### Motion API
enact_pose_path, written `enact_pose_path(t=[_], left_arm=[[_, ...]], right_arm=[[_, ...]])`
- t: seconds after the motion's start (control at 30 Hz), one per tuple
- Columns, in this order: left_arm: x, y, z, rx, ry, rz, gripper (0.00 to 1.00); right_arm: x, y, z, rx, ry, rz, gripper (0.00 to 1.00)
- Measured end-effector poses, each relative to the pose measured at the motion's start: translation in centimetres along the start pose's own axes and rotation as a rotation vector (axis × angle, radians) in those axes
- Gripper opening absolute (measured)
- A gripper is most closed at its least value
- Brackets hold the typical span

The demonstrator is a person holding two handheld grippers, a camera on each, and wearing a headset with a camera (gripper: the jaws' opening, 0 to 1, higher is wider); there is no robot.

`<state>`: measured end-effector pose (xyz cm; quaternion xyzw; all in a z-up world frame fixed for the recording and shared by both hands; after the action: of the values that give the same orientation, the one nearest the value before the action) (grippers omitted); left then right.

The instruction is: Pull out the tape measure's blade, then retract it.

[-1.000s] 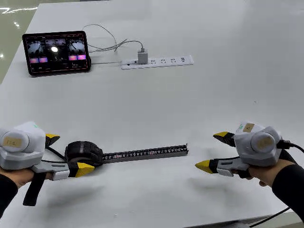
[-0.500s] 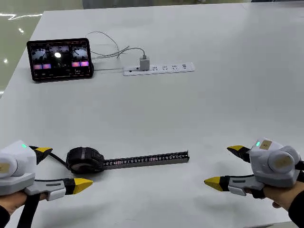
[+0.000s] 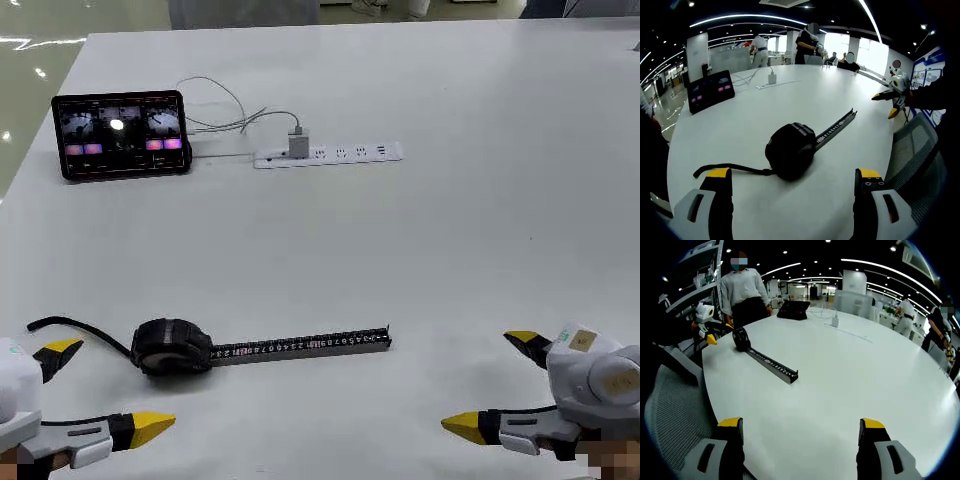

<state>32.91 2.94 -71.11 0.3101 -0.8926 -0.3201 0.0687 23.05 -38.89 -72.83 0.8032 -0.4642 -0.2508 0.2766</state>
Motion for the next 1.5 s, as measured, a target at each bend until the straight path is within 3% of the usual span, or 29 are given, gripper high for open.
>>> enact_pose_path(t=[0.07,0.17,0.37,0.73,0.93,1.17,1.27,1.5], left_arm=[[0.3,0.2,0.0,0.01,0.011,0.009,0.99],[0.1,0.5,0.4,-0.006,-0.025,-0.008,0.99],[-0.2,1.4,1.0,-0.016,-0.003,-0.023,0.99],[0.4,2.3,2.0,-0.018,0.01,-0.026,0.99],[0.5,2.4,1.9,-0.01,0.001,-0.026,0.99],[0.5,2.4,1.9,-0.012,-0.002,-0.026,0.99],[0.4,2.4,1.5,0.006,-0.008,-0.031,0.99],[0.6,2.3,1.4,-0.004,0.0,-0.026,0.99]], right_arm=[[0.2,0.5,0.3,0.007,-0.031,0.003,0.98],[0.4,1.2,0.7,0.012,-0.036,0.014,0.99],[0.6,2.5,1.4,0.017,-0.045,0.022,0.99],[0.2,3.0,1.5,0.023,-0.046,0.008,0.99],[0.1,3.0,1.6,0.007,-0.017,0.005,0.99],[0.3,3.1,1.6,0.008,-0.021,0.004,0.99],[0.3,3.2,1.7,0.006,-0.022,0.002,0.99],[0.2,3.3,1.8,0.011,-0.039,-0.014,0.99]])
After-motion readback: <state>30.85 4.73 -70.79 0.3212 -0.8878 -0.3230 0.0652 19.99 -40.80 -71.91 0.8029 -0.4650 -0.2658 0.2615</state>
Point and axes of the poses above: the centre of the closed fingertips' face, and the gripper's own axes: y roughly backward along the fingers, x roughly to its right, z roughly out of its underside, the point moved 3 cm from there along y, roughly backward along the fingers, and after that the axes turned 10 degrees about -y, right-handed, at the moved point
